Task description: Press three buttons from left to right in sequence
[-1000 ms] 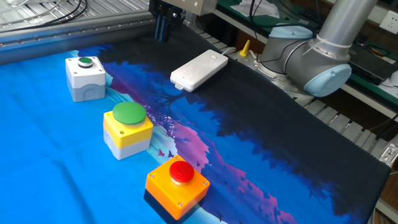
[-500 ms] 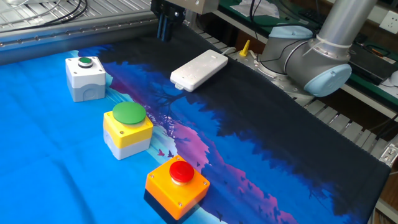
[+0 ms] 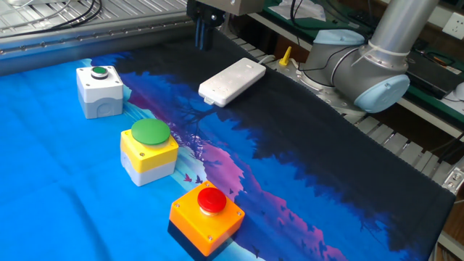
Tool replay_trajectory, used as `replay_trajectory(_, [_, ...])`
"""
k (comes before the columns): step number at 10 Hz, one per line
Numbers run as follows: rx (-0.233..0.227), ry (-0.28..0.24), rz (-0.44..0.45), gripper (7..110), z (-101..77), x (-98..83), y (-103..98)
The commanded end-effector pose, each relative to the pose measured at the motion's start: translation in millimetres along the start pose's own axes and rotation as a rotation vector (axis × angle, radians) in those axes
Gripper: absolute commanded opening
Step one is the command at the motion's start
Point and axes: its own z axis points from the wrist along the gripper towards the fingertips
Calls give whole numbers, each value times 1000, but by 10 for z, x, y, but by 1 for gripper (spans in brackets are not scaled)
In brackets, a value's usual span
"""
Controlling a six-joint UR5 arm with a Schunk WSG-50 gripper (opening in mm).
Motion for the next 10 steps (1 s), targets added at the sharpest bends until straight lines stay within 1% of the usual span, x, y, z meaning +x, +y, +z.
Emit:
replay_trajectory(1, [-24, -27, 144, 7, -16, -72, 52])
replay_trajectory(2, [-20, -8, 168, 7, -15, -23, 47])
replay_trajectory(4, [51, 25, 158, 7, -19, 73, -123])
replay_trajectory(5, [41, 37, 183, 7, -19, 102, -95])
replay_trajectory(6, [83, 25, 157, 7, -43, 29, -274])
replay_trajectory(7, [104, -26, 140, 7, -42, -160, -417])
replay_trajectory(8, [112, -20, 137, 7, -9, -175, -488])
replay_trajectory(9, [102, -11, 155, 7, 29, -188, -500])
replay_trajectory(10, [98, -17, 155, 7, 58, -230, -512])
